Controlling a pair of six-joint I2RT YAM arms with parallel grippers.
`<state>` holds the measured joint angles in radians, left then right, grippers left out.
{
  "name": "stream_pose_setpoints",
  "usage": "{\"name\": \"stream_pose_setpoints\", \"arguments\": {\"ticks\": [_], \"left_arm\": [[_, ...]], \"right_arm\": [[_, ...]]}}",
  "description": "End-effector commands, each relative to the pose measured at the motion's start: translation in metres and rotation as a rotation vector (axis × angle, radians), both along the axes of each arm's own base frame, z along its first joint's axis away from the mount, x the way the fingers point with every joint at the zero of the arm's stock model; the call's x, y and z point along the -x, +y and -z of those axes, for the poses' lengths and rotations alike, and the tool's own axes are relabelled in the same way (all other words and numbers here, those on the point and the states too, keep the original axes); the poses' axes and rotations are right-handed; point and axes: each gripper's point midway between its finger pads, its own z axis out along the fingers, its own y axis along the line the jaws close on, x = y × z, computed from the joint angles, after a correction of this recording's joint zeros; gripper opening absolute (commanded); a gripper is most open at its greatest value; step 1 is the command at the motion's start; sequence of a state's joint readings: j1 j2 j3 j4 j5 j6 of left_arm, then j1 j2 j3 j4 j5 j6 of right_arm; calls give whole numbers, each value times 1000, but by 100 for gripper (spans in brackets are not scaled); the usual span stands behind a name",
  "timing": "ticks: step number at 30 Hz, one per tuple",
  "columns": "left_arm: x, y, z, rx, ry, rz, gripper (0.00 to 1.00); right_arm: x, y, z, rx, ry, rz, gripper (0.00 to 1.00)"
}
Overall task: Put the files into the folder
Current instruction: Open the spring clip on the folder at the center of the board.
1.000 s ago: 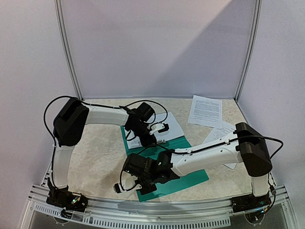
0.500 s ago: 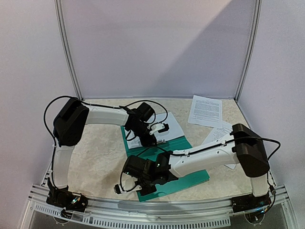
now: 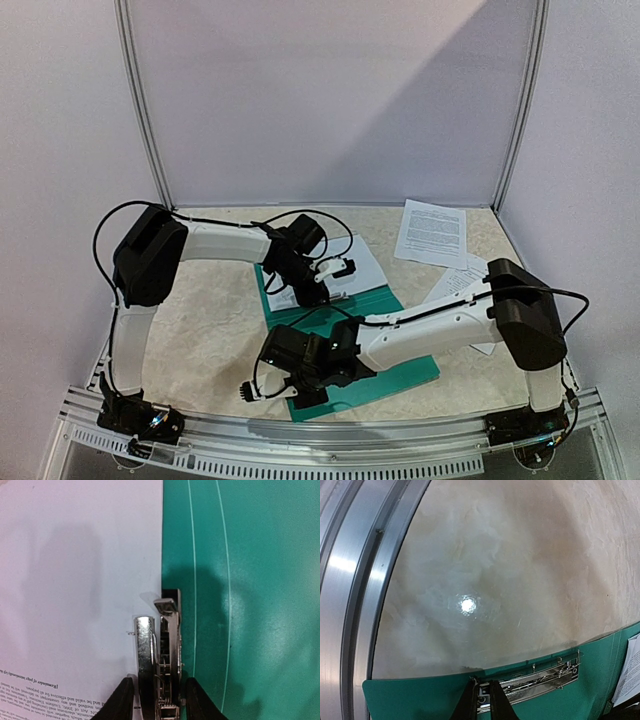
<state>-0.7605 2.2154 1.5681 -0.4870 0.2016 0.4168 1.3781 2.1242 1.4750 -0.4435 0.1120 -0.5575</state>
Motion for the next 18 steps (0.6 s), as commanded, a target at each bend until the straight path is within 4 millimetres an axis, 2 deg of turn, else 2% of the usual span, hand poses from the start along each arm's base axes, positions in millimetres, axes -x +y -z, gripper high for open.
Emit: {"name": "stream_pose_setpoints", "arguments": {"ticks": [1, 11, 15, 18], "left_arm": [[38, 49, 86, -231, 162, -4, 37], [39, 54, 96, -253, 167, 6, 36], [39, 56, 100, -267, 162, 13, 36], [39, 59, 104, -286, 167, 16, 36]], "right_arm": [[5, -79, 76, 304, 114, 77, 9], [8, -115, 113, 431, 186, 154, 5], [3, -127, 112, 455, 185, 205, 3], [-4, -121, 101, 436, 166, 228, 1]]}}
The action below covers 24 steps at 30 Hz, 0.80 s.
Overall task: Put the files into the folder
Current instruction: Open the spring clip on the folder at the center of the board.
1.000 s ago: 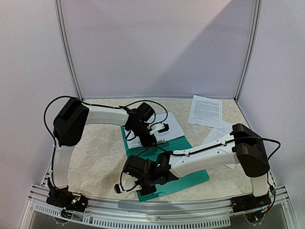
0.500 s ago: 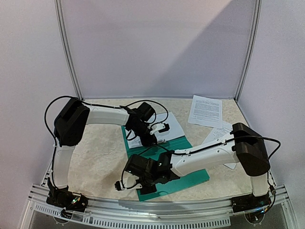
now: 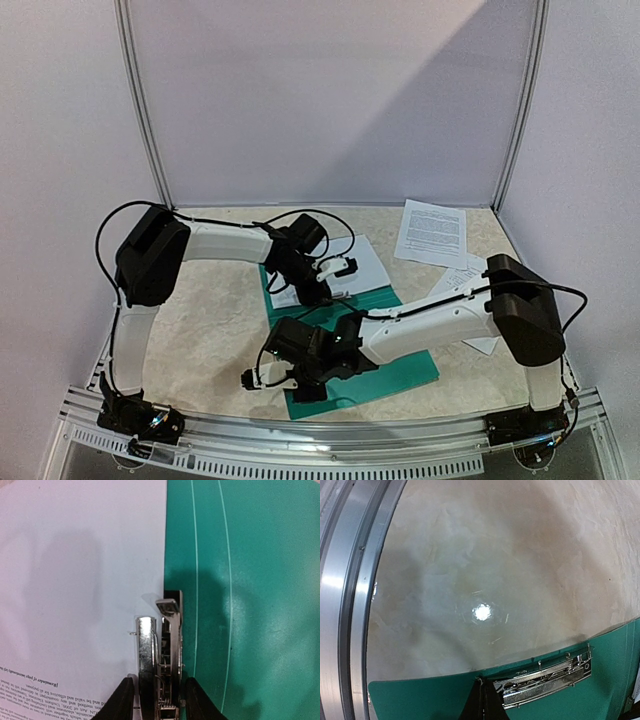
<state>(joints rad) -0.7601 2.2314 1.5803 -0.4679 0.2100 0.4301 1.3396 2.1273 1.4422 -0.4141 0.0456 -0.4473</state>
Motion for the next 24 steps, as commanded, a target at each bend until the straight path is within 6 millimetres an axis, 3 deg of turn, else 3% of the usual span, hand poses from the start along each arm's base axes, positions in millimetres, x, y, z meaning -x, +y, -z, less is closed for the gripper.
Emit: {"name": "stream_pose_setpoints", "arguments": {"ticks": [1, 5, 13, 19, 24], "left_arm": [[43, 65, 104, -309, 177, 3, 36], [43, 70, 111, -348, 174, 10, 36], [45, 74, 115, -376, 158, 28, 36], [45, 75, 118, -393, 147, 40, 36], [45, 75, 118, -393, 149, 40, 36]], "right_arm": [[1, -112, 88, 456, 82, 106, 1], [-10, -97, 74, 410, 67, 156, 0], [-21, -103, 69, 441, 37, 217, 0], [-39, -70, 28, 288, -18, 238, 0], [-45, -51, 17, 240, -34, 219, 0]]}}
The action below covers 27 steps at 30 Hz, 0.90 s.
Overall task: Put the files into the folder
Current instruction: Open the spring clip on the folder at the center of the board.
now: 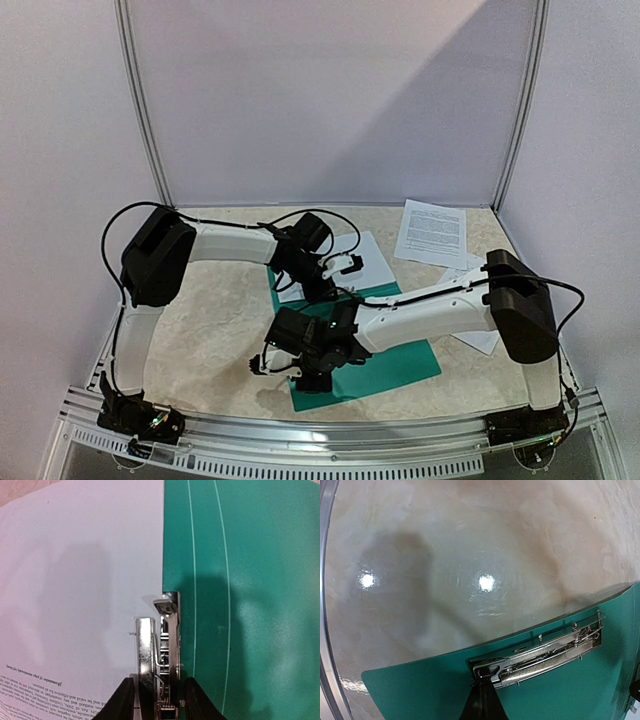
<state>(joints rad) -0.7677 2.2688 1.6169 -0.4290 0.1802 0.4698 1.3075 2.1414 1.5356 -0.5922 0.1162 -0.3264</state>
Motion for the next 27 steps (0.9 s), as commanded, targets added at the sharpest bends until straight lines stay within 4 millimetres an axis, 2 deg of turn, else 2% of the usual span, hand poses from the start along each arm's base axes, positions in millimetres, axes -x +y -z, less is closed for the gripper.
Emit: {"name": "stream_pose_setpoints", "arguments": {"ticks": [1, 4, 7, 11, 13, 20, 27], "left_arm": [[58, 85, 115, -398, 206, -1, 36], [57, 85, 115, -398, 207, -2, 36], [57, 85, 116, -401, 210, -4, 36], [58, 85, 117, -404, 216, -3, 36], [57, 85, 117, -403, 214, -3, 36], [58, 85, 117, -402, 219, -3, 36], [58, 85, 117, -402, 219, -4, 36]], "right_arm": [[-20, -28, 22, 139, -33, 40, 1], [-19, -10, 9, 51, -53, 17, 4], [-18, 7, -19, -82, -80, -11, 11], [-10, 20, -53, -213, -136, -90, 17], [-5, 25, -61, -238, -145, -131, 20], [13, 35, -43, -193, -165, -262, 27], [13, 24, -17, -98, -168, -279, 28]]}}
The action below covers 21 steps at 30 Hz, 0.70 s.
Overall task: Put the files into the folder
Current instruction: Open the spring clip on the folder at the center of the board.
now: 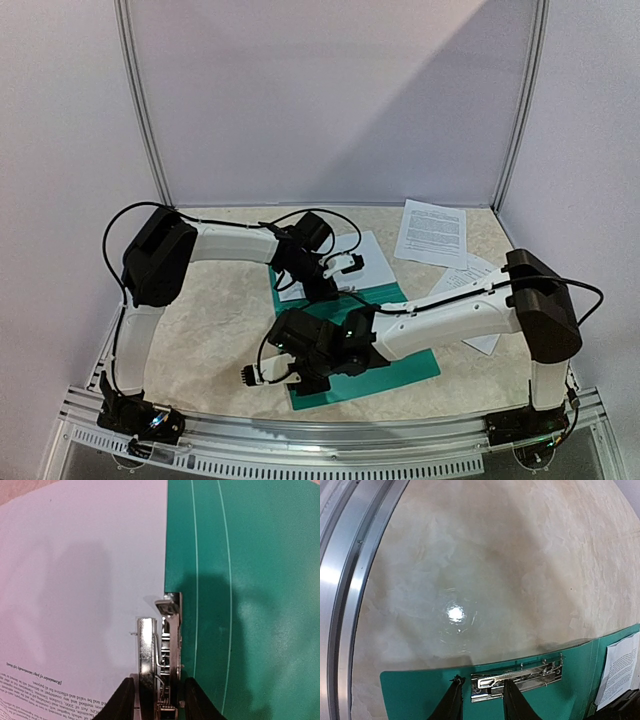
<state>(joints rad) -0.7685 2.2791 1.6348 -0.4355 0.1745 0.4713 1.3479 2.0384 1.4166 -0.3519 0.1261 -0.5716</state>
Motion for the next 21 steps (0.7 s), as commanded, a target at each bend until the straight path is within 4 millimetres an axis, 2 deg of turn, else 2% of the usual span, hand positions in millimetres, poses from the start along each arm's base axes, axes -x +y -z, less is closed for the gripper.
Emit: {"name": "stream_pose_setpoints", "arguments": {"ticks": [1, 7, 14, 21], "left_arm": [[60, 87, 117, -399, 225, -4, 36], [60, 87, 117, -400, 225, -4, 36], [60, 86, 117, -398, 226, -4, 36], [60, 86, 117, -399, 225, -2, 36]], "right_arm": [[0, -5, 21, 67, -10, -22, 28], [-4, -3, 33, 83, -26, -6, 26], [-13, -11, 41, 118, -66, 41, 19], [-12, -14, 49, 159, -65, 25, 15]]}}
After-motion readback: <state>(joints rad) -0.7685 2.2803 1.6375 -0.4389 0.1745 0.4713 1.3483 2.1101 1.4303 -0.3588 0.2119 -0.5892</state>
